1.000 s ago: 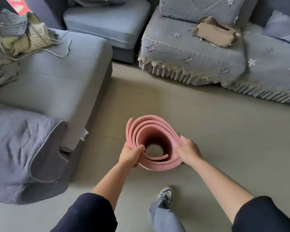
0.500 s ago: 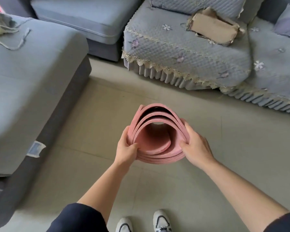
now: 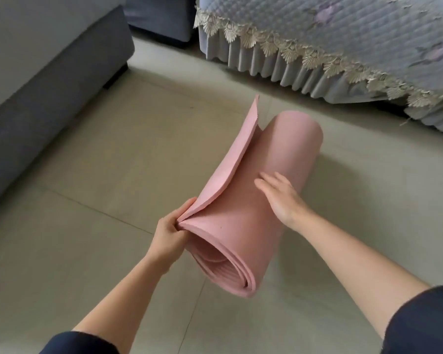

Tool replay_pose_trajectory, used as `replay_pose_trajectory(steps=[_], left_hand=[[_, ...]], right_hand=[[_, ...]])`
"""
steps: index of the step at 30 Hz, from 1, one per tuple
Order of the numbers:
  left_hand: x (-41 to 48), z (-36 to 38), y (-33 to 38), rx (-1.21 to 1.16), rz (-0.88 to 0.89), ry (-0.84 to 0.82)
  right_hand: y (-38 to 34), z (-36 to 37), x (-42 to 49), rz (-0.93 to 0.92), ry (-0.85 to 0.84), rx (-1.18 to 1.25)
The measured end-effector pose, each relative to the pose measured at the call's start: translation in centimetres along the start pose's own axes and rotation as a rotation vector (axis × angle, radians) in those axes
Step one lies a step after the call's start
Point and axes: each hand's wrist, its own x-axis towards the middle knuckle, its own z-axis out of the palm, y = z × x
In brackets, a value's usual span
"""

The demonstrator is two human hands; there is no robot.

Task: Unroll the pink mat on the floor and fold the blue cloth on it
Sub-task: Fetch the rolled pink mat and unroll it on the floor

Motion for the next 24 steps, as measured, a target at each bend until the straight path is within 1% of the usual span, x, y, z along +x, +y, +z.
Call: replay_pose_trajectory(steps=[1,3,5,8,9,11,14,15,16,17,18,19,20,21,23,24], left_hand=[[0.0,-0.3,-1.2,0.048,0.028,-0.042],[0.2,-1.0,-4.6,0.135,0.081,-0.088],[0.4,-1.5,-7.4,0.135,0.108,-0.129],[0.5,-1.5,-11.0,0.077,0.108,-0.133],[-0.1,-1.3,-12.7,0.057,0.086,-0.109],[-0.8,-1.6,-14.2,0.058,0.001,-0.123],[-3.0,-3.4,-15.9,0.181,-0.195,-0.241],[-3.2,-4.1,-16.0,0.195,-0.254,-0.247],[-3.1,-4.8,-15.8,0.169,-0.289,-0.180],[-2.6,-5.3,-15.2,0.112,-0.309,-0.020],[-1.9,-5.6,-14.4,0.034,-0.305,0.179],[-0.9,-5.6,-13.5,-0.043,-0.272,0.329],[0.2,-5.4,-12.6,-0.070,-0.236,0.381],[1.2,-4.8,-11.9,-0.040,-0.205,0.362],[2.7,-3.1,-11.5,0.178,-0.134,0.271],[3.2,-2.4,-11.8,0.352,-0.100,0.235]], right_hand=[[1.1,0.9,0.8,-0.001,0.015,-0.111],[3.0,3.9,2.8,-0.074,0.042,-0.343],[4.0,6.5,4.7,-0.177,0.041,-0.470],[4.3,9.7,7.1,-0.317,0.060,-0.587],[4.5,11.1,7.7,-0.366,0.077,-0.612],[3.9,12.3,8.2,-0.408,0.107,-0.636],[4.4,14.7,7.2,-0.510,0.005,-0.810],[4.9,15.2,6.7,-0.547,-0.019,-0.852],[5.4,15.6,6.3,-0.575,-0.032,-0.872],[5.8,15.8,6.0,-0.591,-0.040,-0.871],[6.2,15.9,5.8,-0.603,-0.038,-0.850],[6.5,15.8,5.7,-0.612,-0.032,-0.825],[6.7,15.6,5.7,-0.622,-0.023,-0.803],[6.9,15.5,5.6,-0.632,-0.015,-0.782],[7.7,15.1,5.3,-0.640,-0.001,-0.756],[8.1,14.7,5.1,-0.642,0.006,-0.759]])
